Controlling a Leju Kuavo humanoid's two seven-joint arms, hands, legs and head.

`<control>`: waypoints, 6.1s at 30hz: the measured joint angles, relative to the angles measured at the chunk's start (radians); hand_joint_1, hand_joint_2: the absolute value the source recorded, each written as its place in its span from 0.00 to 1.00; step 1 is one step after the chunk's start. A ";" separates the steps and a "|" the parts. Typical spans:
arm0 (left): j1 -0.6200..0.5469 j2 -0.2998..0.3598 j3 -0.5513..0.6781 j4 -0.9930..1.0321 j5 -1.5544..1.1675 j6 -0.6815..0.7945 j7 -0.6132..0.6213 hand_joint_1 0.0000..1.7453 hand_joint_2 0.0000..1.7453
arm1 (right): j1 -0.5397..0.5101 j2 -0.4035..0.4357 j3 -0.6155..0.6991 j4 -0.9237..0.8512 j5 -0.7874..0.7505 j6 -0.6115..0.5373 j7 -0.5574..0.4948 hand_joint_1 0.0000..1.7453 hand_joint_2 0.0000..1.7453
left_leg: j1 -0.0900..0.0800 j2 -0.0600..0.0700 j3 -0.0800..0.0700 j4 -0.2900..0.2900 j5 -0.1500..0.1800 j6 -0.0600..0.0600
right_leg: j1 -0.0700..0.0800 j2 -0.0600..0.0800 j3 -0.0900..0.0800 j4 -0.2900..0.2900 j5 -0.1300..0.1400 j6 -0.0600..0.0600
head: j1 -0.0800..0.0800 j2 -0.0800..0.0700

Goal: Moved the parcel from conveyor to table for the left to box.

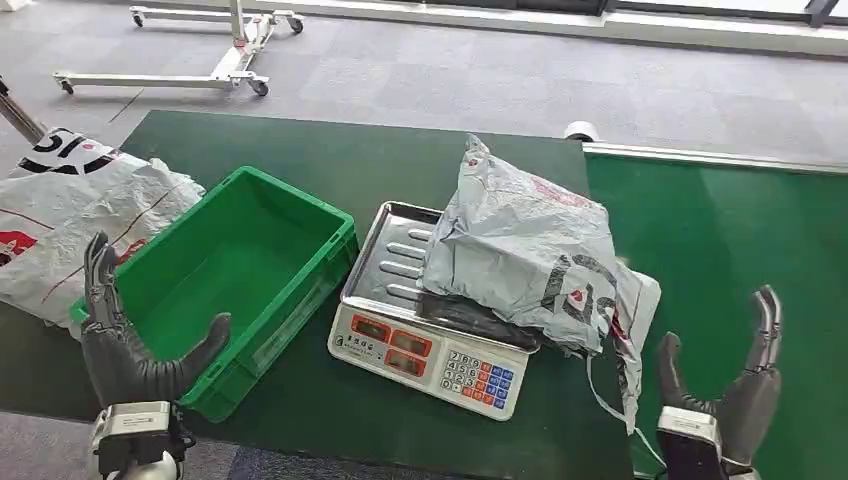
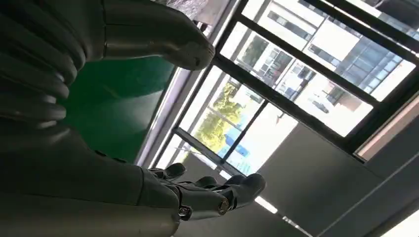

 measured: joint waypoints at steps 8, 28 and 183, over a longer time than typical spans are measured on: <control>0.000 0.000 0.000 0.000 0.000 0.000 0.000 0.00 1.00 | 0.000 0.000 0.000 0.000 -0.003 -0.001 0.001 0.00 1.00 | 0.000 0.000 0.000 0.000 0.000 0.000 | 0.000 0.000 0.000 0.000 0.000 0.000 | 0.000 0.000; 0.000 0.000 0.000 0.001 0.000 0.000 0.000 0.00 1.00 | 0.000 0.000 -0.002 0.000 -0.003 -0.001 0.002 0.00 1.00 | 0.000 0.000 0.000 0.000 0.000 0.000 | 0.000 0.000 0.000 0.000 0.000 0.000 | 0.000 0.000; -0.949 -0.024 -0.344 1.482 -0.733 0.060 0.174 0.00 1.00 | -0.128 0.093 0.094 0.235 -0.169 0.188 -0.034 0.00 1.00 | -0.003 0.005 -0.020 0.002 0.019 0.003 | 0.000 0.005 -0.018 0.003 0.022 0.001 | 0.003 0.000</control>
